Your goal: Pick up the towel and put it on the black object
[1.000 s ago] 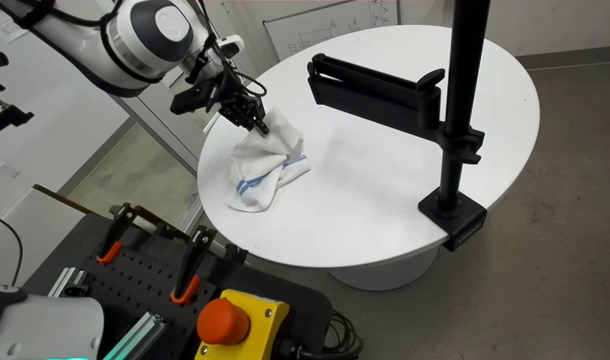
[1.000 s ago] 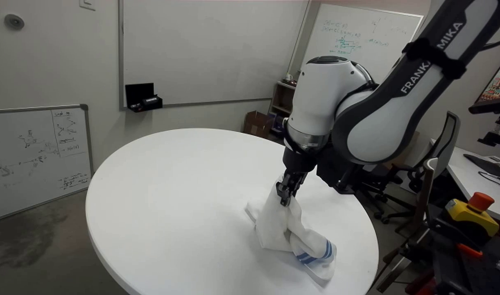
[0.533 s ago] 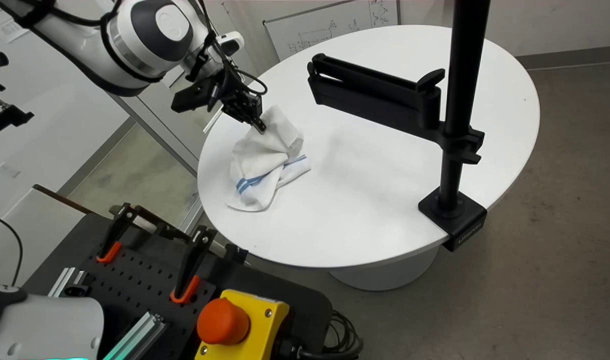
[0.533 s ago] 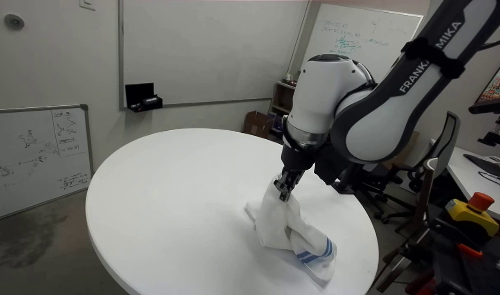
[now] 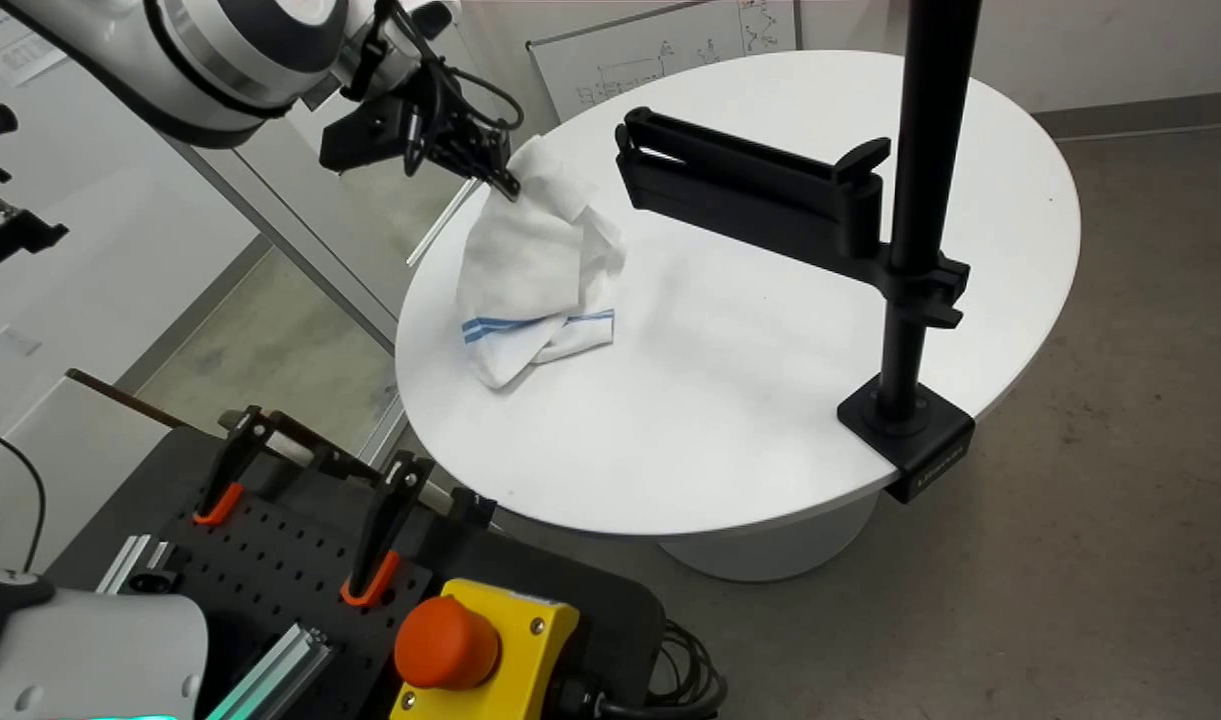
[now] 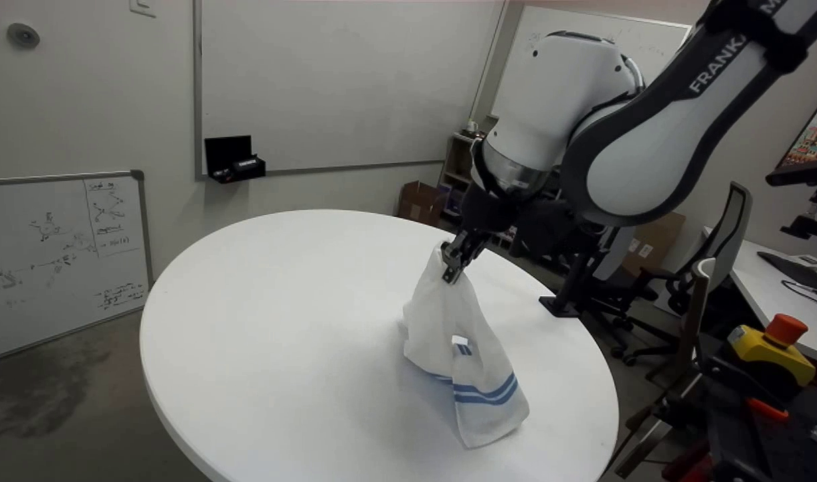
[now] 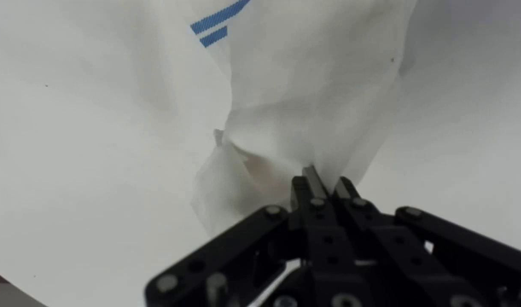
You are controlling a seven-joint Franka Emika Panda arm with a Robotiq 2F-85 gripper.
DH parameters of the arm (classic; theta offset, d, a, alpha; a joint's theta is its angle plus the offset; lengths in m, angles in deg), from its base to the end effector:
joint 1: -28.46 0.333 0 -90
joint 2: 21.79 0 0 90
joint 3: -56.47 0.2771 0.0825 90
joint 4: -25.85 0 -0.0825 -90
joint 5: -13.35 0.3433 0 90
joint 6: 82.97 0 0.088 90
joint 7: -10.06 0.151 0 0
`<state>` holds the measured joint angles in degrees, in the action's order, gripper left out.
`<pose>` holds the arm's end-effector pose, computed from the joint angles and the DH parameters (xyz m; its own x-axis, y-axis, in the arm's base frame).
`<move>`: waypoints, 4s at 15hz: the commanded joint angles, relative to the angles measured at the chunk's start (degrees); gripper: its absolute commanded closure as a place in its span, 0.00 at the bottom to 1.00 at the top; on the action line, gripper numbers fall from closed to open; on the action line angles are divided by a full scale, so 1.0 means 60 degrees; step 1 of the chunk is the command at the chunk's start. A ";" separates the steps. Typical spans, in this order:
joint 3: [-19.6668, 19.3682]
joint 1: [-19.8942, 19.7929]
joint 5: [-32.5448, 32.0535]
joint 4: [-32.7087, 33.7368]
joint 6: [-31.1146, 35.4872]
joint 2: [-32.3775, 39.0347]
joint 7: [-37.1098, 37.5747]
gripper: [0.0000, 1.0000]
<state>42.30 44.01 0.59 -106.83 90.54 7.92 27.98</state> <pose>0.5082 0.0161 0.1053 0.9756 -0.0110 0.2194 -0.0395 -0.9912 0.1260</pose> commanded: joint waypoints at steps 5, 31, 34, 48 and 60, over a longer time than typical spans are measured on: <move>-0.0487 0.0029 0.0266 -0.1172 0.0961 -0.2123 -0.0635 0.99; -0.3151 -0.0547 -0.0489 0.1974 -0.0455 -0.1926 0.1955 0.99; -0.4268 -0.0057 -0.1256 0.1515 -0.0123 -0.2070 0.2592 0.99; -0.9809 0.4920 -0.4486 -0.1153 0.1638 -0.1953 0.4276 0.99; -1.2627 0.8169 -0.7635 -0.3016 0.1392 -0.3203 0.3011 0.99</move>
<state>-27.80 88.28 -41.50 -123.39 98.72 -8.53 48.05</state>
